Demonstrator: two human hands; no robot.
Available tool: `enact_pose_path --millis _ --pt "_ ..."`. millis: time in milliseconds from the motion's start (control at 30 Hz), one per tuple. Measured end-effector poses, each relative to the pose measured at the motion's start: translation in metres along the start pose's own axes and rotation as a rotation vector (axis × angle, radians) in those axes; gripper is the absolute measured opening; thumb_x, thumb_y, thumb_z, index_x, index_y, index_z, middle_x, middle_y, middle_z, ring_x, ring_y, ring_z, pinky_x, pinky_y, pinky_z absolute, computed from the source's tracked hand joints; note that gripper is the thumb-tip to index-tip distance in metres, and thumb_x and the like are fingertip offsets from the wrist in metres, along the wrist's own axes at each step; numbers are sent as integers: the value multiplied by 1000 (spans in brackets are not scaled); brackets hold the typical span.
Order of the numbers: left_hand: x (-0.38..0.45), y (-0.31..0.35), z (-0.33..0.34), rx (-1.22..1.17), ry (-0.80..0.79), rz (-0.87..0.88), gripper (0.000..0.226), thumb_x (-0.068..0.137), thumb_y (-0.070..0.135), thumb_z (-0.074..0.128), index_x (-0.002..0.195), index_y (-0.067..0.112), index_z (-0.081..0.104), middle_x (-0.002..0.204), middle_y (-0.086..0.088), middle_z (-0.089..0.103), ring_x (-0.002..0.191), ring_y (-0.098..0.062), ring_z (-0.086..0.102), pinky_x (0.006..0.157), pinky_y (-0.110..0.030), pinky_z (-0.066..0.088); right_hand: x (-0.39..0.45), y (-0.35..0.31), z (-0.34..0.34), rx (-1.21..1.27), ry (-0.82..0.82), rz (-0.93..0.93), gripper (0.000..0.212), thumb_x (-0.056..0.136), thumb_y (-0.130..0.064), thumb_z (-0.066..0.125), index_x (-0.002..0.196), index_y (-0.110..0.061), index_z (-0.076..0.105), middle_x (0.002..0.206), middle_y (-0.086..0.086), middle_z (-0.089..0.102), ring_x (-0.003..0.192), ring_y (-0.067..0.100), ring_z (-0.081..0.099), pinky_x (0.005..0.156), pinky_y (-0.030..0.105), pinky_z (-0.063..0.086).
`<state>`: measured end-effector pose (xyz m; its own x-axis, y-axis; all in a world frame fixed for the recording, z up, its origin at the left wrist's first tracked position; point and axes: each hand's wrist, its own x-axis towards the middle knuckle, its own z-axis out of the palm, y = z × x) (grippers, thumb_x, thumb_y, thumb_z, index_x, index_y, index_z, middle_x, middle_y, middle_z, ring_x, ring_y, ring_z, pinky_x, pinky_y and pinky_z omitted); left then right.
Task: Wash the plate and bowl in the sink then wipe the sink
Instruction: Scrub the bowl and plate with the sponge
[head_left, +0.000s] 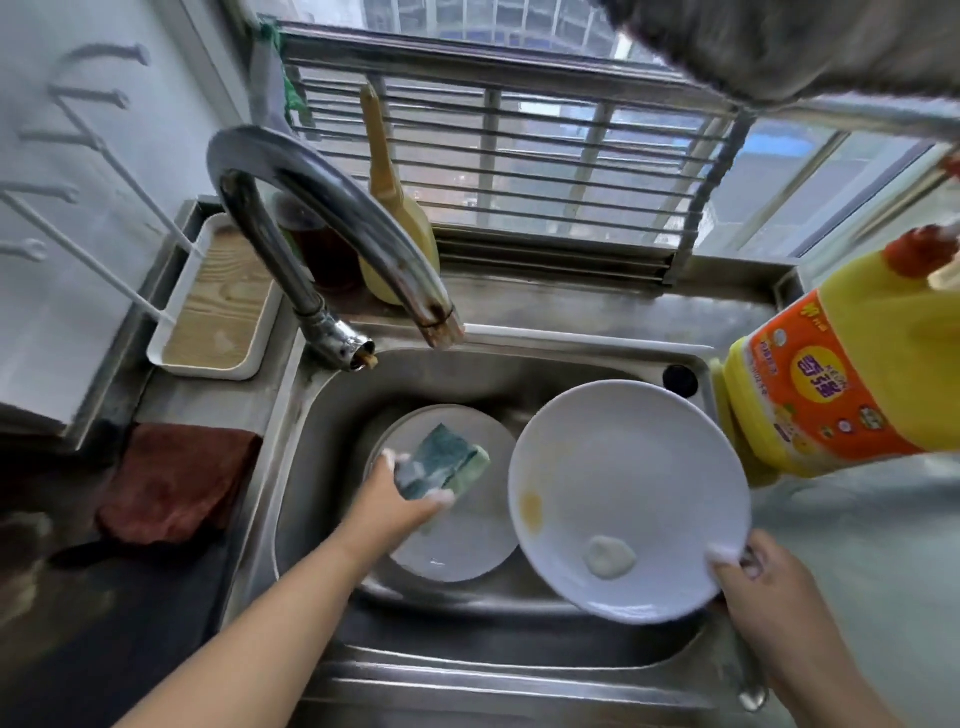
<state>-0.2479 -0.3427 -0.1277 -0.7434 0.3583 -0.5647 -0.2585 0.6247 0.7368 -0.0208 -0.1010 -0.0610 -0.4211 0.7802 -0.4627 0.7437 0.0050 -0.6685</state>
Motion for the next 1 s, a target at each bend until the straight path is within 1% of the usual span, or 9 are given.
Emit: enact_pose_path --millis 200,300,400,467,600,700,800,867,1000 --pt "-51 42 9 27 -1 309 51 58 35 73 101 27 48 104 10 54 94 -4 54 79 -14 44 -6 -1 32 81 -134 68 13 84 -11 63 88 -23 66 87 0 72 87 24 68 84 53 54" --pt "-56 50 16 212 74 378 79 50 58 65 120 26 46 130 4 28 125 -12 28 102 -13 20 -16 -8 45 165 -182 82 10 86 -7 61 92 -14 66 87 4 73 87 25 68 85 53 53" --pt "-68 56 8 -60 47 207 111 49 54 81 143 36 24 142 11 6 132 -7 19 111 -22 17 -28 -23 47 314 -239 139 14 88 0 57 99 -5 64 88 12 73 84 27 69 75 42 58" --pt "-77 54 0 -385 24 85 122 48 45 83 146 39 11 140 10 17 122 -11 39 103 -33 37 -32 -31 43 421 -282 170 16 90 5 52 96 -4 64 88 15 72 80 26 69 61 29 57" --pt "-96 46 -1 -802 -470 -46 87 66 15 78 140 21 34 130 -15 59 113 -36 61 93 -47 50 -40 -40 41 505 -310 193 19 90 8 47 96 -2 63 86 15 70 70 19 67 50 23 53" --pt "-106 48 16 -801 -355 -76 60 74 -7 63 127 16 50 113 -16 69 100 -33 67 77 -39 57 -43 -35 42 444 -339 218 12 90 -4 53 98 -3 62 83 10 70 73 18 64 57 27 56" --pt "-111 48 21 -821 -302 -124 46 83 -18 48 118 12 56 104 -18 71 92 -33 70 69 -37 59 -40 -33 30 -49 -172 -33 41 82 -27 66 115 -8 54 105 6 62 102 25 58 92 40 49" --pt "-111 46 18 -818 -325 -148 43 85 -17 46 115 11 56 102 -19 72 90 -35 69 65 -38 58 -41 -44 19 -271 64 -450 62 81 -25 71 134 -18 39 136 6 42 130 25 36 108 36 30" --pt "-113 45 17 -712 -414 -126 49 74 -7 56 119 13 55 107 -18 70 94 -34 68 73 -43 58 -37 -78 34 -790 -306 -946 84 88 -48 53 134 -62 -16 156 -7 -2 143 17 -8 115 37 -11"
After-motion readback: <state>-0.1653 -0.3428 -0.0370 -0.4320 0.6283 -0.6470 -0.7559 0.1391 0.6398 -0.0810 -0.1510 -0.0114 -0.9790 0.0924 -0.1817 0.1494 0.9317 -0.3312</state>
